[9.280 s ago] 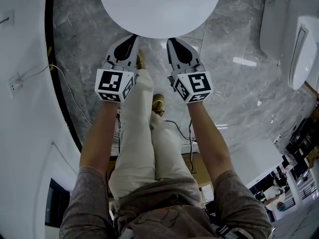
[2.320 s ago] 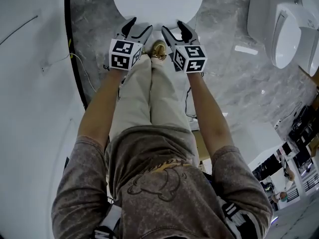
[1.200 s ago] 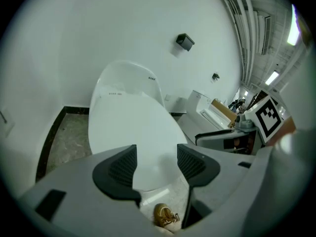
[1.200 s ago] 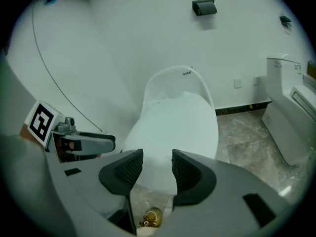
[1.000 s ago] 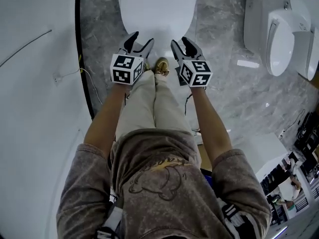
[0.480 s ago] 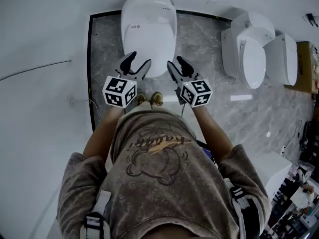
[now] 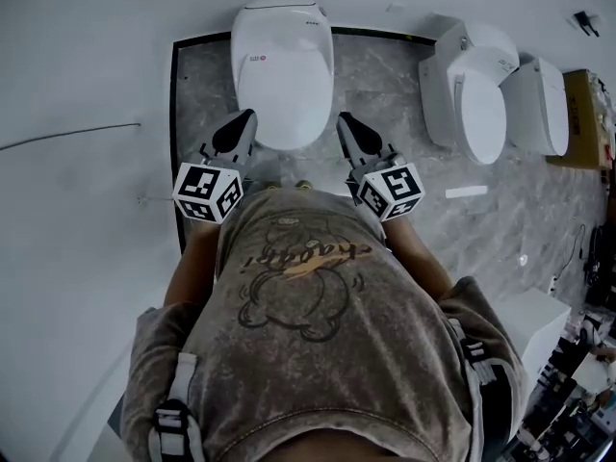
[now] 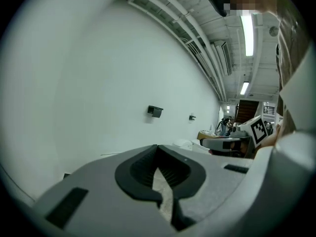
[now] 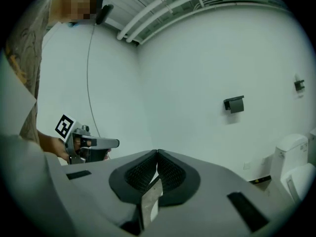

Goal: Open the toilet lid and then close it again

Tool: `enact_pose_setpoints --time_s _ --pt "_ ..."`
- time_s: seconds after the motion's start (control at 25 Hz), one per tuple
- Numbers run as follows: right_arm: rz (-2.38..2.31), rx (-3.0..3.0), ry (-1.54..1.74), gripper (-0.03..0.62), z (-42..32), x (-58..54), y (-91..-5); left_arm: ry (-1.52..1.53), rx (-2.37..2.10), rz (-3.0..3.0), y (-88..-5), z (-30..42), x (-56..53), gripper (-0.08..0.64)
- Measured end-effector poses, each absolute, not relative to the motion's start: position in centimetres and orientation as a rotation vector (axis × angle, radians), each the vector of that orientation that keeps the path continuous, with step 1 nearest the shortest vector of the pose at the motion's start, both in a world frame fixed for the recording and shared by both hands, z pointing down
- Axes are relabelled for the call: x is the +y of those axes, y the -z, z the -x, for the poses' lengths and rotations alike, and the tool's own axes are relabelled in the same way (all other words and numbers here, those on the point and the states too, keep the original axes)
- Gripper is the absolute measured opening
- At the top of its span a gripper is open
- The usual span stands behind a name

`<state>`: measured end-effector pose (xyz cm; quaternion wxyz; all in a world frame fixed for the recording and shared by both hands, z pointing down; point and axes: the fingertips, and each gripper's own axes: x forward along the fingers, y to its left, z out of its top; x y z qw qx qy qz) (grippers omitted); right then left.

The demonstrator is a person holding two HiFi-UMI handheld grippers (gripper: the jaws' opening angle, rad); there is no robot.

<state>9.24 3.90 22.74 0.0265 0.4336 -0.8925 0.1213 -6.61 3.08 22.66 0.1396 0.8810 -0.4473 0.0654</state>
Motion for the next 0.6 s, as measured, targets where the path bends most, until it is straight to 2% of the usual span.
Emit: enact_pose_setpoints --time_s 0.6 --pt "-1.422 -2.714 -0.345 0.026 -9.0 3.3 -25.3 -0.090 -1.418 -2.529 -24.2 7.6 2.7 0.009"
